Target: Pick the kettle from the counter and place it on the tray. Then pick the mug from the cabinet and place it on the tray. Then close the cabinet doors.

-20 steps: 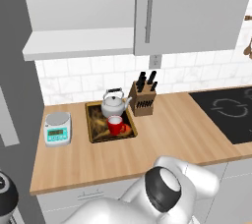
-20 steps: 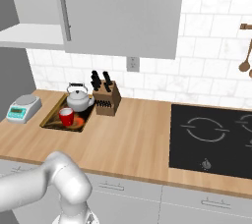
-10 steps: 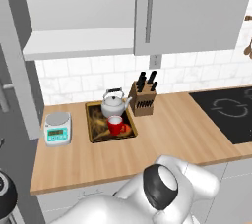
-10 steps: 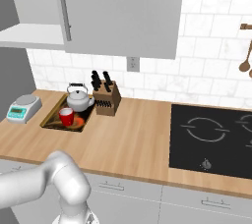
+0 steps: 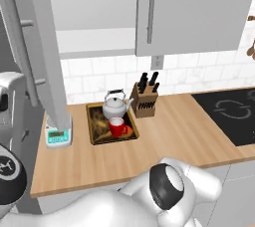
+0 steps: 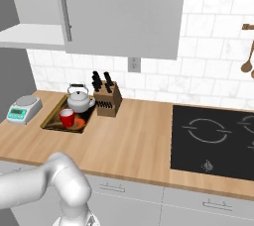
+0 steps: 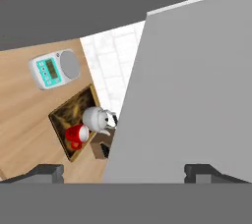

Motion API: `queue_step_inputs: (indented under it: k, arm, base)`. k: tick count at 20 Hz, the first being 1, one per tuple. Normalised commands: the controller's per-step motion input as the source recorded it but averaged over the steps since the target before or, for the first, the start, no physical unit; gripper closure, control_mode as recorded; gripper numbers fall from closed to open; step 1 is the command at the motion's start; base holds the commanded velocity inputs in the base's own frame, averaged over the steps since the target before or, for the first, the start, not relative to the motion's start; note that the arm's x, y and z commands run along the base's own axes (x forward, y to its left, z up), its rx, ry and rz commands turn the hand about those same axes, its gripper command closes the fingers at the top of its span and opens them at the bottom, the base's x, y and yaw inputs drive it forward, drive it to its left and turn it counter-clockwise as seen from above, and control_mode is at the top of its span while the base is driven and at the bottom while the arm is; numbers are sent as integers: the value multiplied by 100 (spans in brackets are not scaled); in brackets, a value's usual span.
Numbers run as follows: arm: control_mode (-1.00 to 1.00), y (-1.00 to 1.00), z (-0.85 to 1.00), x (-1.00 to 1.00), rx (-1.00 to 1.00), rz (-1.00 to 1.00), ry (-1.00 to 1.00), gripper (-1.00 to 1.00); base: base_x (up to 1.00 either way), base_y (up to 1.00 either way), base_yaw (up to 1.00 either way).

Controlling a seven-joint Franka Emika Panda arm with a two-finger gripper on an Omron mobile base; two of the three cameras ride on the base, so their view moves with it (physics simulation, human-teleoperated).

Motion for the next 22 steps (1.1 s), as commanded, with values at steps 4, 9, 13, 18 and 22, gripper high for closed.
queue_step_inputs:
  k: [4,9,13,18,22]
  arm:
    - [-100,-71,0,35,1,0,0,-100]
    - [-100,-68,0,45,2,0,0,-100]
    - [-100,-67,0,52,0,0,0,-100]
    - [-100,-65,-4,54,0,0,0,-100]
    - [-100,-56,0,58,1,0,0,-100]
  base:
    - [0,0,0]
    - [0,0,0]
    - [0,0,0]
    - [0,0,0]
    - [0,0,0]
